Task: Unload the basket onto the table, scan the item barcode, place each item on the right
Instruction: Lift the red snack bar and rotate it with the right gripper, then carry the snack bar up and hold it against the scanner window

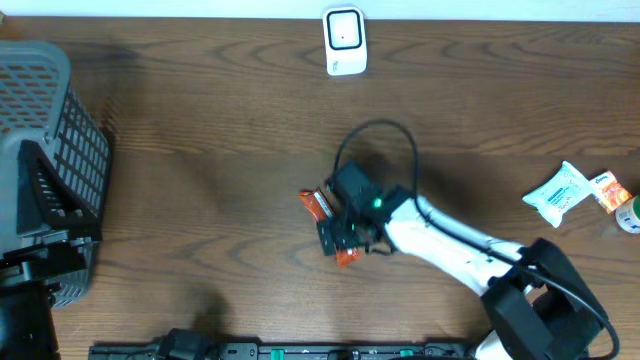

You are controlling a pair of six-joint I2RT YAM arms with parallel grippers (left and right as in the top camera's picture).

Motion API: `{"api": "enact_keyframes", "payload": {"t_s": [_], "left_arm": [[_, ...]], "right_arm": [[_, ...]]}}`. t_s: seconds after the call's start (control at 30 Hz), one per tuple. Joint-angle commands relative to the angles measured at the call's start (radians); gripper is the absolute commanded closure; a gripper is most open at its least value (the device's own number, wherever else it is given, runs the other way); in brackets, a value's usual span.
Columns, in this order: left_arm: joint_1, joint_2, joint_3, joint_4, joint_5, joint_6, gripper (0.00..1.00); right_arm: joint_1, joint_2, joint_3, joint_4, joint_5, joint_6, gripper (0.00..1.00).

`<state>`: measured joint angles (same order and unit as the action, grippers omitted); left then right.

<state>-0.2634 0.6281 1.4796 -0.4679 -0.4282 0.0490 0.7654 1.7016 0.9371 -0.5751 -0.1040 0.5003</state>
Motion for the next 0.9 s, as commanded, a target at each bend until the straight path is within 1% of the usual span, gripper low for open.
{"api": "enact_keyframes", "payload": {"t_s": [0.0,0.2,0.23,0.3,0.33,0.43,0.53,0.63,0.8,0.87], "left_arm": [[0.005,0.002,-0.003,0.002,-0.009,-0.002,0.06],[0.005,0.002,-0.003,0.002,-0.009,-0.002,0.06],[0.005,0.002,-0.003,0.002,-0.009,-0.002,0.06],[0.005,0.002,-0.003,0.002,-0.009,-0.002,0.06],[0.005,0.002,-0.003,0.002,-0.009,-0.002,0.06],[0.005,0.002,-0.003,0.002,-0.009,-0.002,0.06],[0.005,0.002,-0.003,0.002,-0.009,-0.002,0.06],[0.005,0.002,-0.003,0.002,-0.009,-0.002,0.06],[0.005,0.002,-0.003,0.002,-0.009,-0.002,0.06],[0.005,0.002,-0.003,0.002,-0.009,-0.002,0.06]], "right_arm": [[0.027,0.006,-0.051,0.057,0.026,0.013,0.01],[0.047,0.011,-0.112,0.125,0.070,0.003,0.01],[0.047,0.015,-0.116,0.132,0.074,0.000,0.07],[0.047,0.034,-0.117,0.129,0.081,-0.001,0.33],[0.047,0.044,-0.119,0.124,0.088,-0.001,0.51],[0.047,0.070,-0.131,0.121,0.119,-0.001,0.99],[0.046,0.076,-0.132,0.118,0.174,-0.016,0.99],[0.039,0.048,-0.092,0.084,0.218,-0.078,0.99],[0.019,-0.074,0.091,-0.091,0.298,-0.152,0.99],[0.017,-0.125,0.147,-0.118,0.293,-0.183,0.98]]}}
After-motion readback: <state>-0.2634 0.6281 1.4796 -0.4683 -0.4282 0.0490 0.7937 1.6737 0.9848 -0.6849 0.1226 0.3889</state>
